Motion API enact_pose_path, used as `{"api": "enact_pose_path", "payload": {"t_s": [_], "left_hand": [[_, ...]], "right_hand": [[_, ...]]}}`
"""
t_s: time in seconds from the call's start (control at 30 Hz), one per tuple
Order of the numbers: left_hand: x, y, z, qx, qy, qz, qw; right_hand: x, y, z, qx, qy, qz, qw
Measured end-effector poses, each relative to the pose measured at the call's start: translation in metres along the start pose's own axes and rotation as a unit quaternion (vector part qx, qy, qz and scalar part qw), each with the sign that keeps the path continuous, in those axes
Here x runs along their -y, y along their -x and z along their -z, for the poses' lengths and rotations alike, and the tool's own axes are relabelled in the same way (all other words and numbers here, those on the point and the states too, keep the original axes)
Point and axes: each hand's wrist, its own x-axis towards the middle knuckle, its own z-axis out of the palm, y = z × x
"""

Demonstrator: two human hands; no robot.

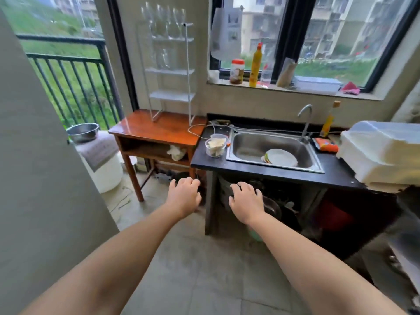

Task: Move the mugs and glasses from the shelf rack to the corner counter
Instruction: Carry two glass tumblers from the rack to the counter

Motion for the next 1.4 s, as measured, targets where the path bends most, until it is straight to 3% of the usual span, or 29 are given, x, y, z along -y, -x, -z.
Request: {"api": "enact_pose_path", "payload": {"t_s": [0.23, 0.67, 0.97, 1.23, 1.4], "left_hand": [[0.102, -0.074, 0.025, -0.036, 0.009, 0.073, 0.997], [0.219, -0.287, 0.065, -0.101, 0.038, 0.103, 0.989], [0.313, -0.448, 0.091, -0.125, 0.101, 0.080, 0.984], [0.393, -0.609, 0.146, -0.119, 0.172, 0.033, 0.977], [0.401, -0.679, 0.167, -0.137, 0.320, 0.073, 0.934]], "right_hand": [[0.082, -0.127, -0.004, -0.008, 0.003, 0.083, 0.997], [0.161, -0.391, 0.014, -0.034, 0.014, 0.145, 0.989], [0.226, -0.559, 0.017, -0.089, -0.006, 0.106, 0.990], [0.294, -0.703, 0.050, -0.123, -0.118, 0.041, 0.984], [0.311, -0.766, 0.079, -0.179, -0.172, 0.008, 0.969]]}}
